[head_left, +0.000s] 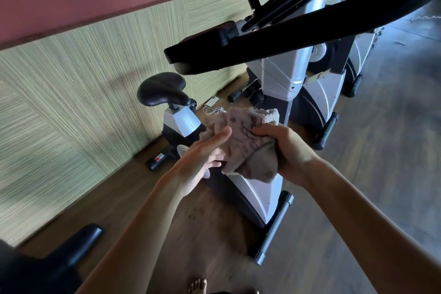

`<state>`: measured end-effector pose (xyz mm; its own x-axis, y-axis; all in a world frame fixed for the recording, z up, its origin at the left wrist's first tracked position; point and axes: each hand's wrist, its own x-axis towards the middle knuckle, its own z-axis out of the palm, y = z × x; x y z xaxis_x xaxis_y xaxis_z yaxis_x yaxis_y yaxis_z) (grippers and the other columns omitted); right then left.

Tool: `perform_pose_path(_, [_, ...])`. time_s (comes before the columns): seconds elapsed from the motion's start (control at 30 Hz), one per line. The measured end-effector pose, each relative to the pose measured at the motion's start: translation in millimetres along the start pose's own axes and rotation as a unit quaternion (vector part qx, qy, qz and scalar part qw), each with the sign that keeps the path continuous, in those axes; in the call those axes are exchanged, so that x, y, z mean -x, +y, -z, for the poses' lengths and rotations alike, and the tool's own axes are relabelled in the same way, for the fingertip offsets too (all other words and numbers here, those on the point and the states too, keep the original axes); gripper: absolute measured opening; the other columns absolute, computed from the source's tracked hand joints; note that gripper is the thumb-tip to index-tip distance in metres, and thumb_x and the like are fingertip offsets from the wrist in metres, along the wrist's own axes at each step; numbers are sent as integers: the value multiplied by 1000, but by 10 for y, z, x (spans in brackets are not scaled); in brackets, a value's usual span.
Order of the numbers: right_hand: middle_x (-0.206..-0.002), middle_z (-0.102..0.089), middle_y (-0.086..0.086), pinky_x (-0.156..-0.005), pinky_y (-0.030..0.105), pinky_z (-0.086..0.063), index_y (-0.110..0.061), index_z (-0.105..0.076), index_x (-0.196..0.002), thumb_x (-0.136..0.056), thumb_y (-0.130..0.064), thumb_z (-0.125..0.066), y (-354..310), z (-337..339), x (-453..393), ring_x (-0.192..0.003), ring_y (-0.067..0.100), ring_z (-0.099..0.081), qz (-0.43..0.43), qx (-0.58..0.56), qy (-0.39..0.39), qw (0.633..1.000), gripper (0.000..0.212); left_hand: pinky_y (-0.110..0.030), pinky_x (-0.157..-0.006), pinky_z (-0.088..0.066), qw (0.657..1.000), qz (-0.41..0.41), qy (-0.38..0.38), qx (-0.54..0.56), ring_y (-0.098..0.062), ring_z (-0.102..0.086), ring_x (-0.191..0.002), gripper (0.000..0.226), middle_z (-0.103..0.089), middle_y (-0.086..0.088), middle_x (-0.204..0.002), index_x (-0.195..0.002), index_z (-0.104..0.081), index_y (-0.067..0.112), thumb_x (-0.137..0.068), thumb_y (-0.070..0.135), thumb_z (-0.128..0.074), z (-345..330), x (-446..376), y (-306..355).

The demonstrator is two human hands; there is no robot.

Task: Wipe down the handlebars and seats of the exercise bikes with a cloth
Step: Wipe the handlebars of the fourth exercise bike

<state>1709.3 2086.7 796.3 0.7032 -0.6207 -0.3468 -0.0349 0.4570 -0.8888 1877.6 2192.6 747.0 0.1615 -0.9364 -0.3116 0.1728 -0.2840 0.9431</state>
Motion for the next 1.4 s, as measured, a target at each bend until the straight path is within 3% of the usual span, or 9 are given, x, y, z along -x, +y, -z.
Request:
perform_pose_path(0.13, [-109, -73, 27, -88, 49, -61, 5, -65, -114, -95, -18, -65, -64, -31, 10, -96, 39, -73, -2, 61, 31, 998, 30, -53, -109, -46, 999, -25, 26, 0, -18, -67, -116, 67, -76, 1, -116, -121, -70, 23, -68, 64, -76, -140, 27, 48])
perform_pose_path(0.3, [-96, -78, 16, -81, 43, -64, -2, -70, -105, -87, -45, -72, -89, -73, 11, -87, 30, -77, 27, 144, 66, 987, 47, -51, -98, -56, 994, -29, 109, 6, -27, -72, -106, 60, -79, -7, -101, -106, -77, 12, -69, 59, -86, -203, 12, 64])
perform_pose_path(0.47, [-83, -78, 5, -64, 28, -62, -14, -72, -87, -94, -47, -62, -31, -49, 52, -75, 19, -76, 71, 228, 41, 970, 36, -21, -55, -48, 987, -20, 159, 28, -5, -59, -54, 27, -64, 9, -58, -75, -66, 19, -98, 33, -68, -262, -13, 121])
perform_pose_path(0.63, [-95, -76, 22, -75, 41, -60, 6, -66, -99, -78, -62, -62, -37, 23, 68, -79, 28, -73, 59, 240, 45, 968, 71, -41, -73, -57, 964, -10, 265, 31, -21, -68, -75, 51, -70, -8, -76, -89, -70, -1, -102, 46, -58, -276, -73, 106])
perform_pose_path(0.77, [-87, -74, 23, -73, 51, -59, 6, -68, -89, -85, -57, -62, -71, 27, 78, -71, 35, -70, 77, 314, 78, 943, 64, -35, -74, -60, 932, -13, 344, -110, -25, -70, -101, 55, -69, -10, -113, -118, -63, 14, -93, 63, -61, -214, -67, 9])
perform_pose_path(0.87, [-87, -76, 17, -79, 55, -59, 1, -72, -89, -80, -54, -72, -100, 53, 85, -81, 37, -73, 63, 331, 53, 940, 55, -35, -102, -48, 938, -179, 190, -227, -11, -59, -122, 68, -62, -1, -127, -136, -50, 35, -81, 66, -73, -142, 11, 28])
perform_pose_path(0.97, [-94, -77, 16, -83, 49, -60, -1, -73, -98, -90, -28, -76, -181, 152, 97, -85, 31, -74, 39, 348, -28, 936, 29, -27, -78, -59, 952, -187, -22, -241, -8, -67, -108, 80, -67, 8, -123, -143, -52, 31, -74, 37, -92, -121, -1, 95])
perform_pose_path(1.1, [-91, -79, 4, -82, 33, -62, -9, -75, -97, -82, -28, -83, -334, 219, 107, -83, 17, -76, 29, 466, -69, 882, 25, -41, -80, -59, 942, -168, 22, -291, -14, -71, -89, 58, -74, 4, -95, -110, -69, 23, -62, 42, -94, -153, -120, 87])
perform_pose_path(1.4, [-115, -60, -21, -92, 30, -50, -31, -62, -119, -66, -69, -68, -370, 248, 53, -103, 3, -60, 135, 583, 9, 801, 66, -15, -62, -47, 994, -71, -43, -69, -6, -57, -63, 27, -56, 13, -62, -77, -63, 16, -79, -2, -83, -224, 8, 126])
